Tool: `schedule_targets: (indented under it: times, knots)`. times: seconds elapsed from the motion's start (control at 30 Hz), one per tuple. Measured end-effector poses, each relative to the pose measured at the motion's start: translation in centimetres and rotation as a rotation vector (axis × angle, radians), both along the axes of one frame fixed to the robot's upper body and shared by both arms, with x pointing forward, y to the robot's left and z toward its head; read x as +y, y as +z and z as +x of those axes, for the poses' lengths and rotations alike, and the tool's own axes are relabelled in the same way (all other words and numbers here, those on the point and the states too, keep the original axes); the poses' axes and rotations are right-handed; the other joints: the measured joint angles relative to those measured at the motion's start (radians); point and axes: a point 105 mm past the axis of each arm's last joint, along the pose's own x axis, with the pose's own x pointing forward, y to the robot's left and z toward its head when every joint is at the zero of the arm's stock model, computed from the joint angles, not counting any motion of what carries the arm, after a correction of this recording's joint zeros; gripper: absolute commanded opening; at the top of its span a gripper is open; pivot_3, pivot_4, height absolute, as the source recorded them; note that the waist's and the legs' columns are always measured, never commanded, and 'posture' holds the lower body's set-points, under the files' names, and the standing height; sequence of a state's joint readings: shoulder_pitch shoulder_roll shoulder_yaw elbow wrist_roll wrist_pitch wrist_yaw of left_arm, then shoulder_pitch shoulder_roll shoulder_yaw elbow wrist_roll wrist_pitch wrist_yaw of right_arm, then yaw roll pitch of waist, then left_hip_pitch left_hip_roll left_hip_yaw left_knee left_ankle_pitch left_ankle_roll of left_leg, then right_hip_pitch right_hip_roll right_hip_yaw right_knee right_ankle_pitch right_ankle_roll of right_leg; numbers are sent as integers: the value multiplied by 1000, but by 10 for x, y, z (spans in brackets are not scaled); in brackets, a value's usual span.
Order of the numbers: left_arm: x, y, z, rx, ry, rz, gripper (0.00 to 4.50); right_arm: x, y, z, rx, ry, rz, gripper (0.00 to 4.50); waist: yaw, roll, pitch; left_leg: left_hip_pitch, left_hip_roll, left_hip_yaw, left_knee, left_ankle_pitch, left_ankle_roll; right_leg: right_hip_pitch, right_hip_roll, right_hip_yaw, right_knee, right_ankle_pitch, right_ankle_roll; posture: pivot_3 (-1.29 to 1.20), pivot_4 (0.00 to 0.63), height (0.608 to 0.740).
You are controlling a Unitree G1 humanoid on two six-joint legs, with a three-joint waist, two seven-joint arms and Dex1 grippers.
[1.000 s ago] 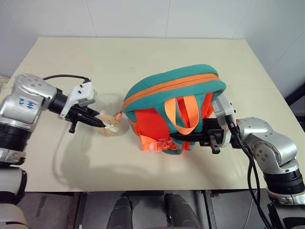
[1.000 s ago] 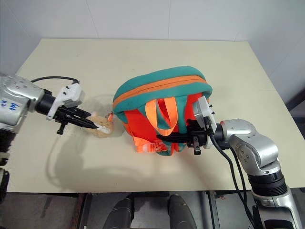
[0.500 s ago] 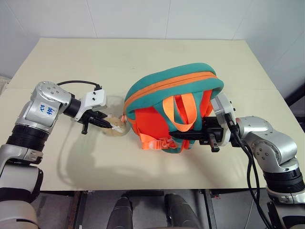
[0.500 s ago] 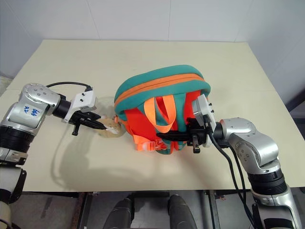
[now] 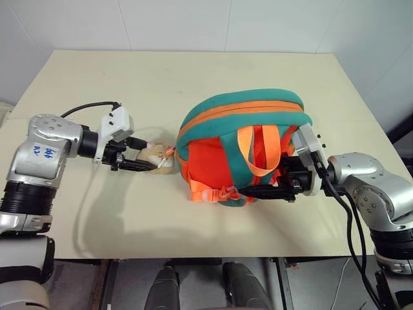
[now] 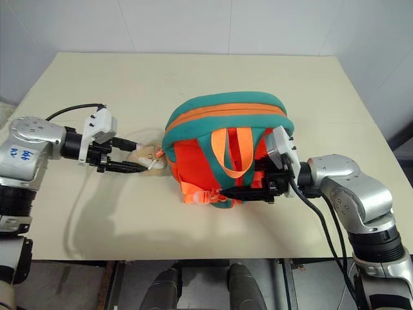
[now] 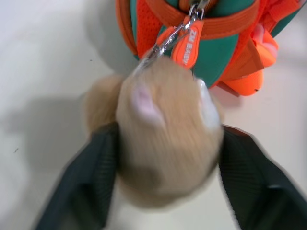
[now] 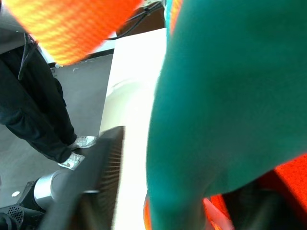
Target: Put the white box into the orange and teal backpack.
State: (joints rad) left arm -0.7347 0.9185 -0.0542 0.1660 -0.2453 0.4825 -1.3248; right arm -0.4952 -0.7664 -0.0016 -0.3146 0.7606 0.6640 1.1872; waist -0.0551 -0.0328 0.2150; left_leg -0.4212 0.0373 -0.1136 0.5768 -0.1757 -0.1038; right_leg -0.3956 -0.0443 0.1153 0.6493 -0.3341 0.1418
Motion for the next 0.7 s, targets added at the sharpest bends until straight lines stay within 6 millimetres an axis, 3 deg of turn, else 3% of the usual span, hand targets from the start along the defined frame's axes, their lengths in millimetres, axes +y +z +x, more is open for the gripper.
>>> schedule_targets:
  times: [0.03,0.23,0.33,0.57,0.7]
  knots:
    - [3,2,-3,-16,5,-13,4416,-3,0,0,-1,-8,-8,4484,0,0,0,0,0,0,0,0,0,0,0,0,0,0,0,0,150,740]
    - [31,-3,-21,-153,41,-31,4462,-18,0,-1,-2,-63,-43,4496,2,0,0,0,0,1,0,0,0,0,-1,0,-2,0,-1,0,150,740]
    - [36,5,-24,-203,41,-71,4462,-27,2,0,-11,-97,-63,4496,9,0,0,0,0,1,1,0,0,1,-1,-1,-4,-1,-2,0,150,740]
    - [60,34,-42,-349,3,-398,4462,-82,-10,4,-5,-292,-213,4496,23,1,0,0,0,3,0,0,0,2,-2,-1,-6,-2,-3,0,150,740]
    - [75,29,-50,-336,14,-437,4462,-111,-13,-6,-16,-378,-260,4496,24,1,0,1,0,3,0,-1,1,2,-2,0,-6,-1,-2,0,150,740]
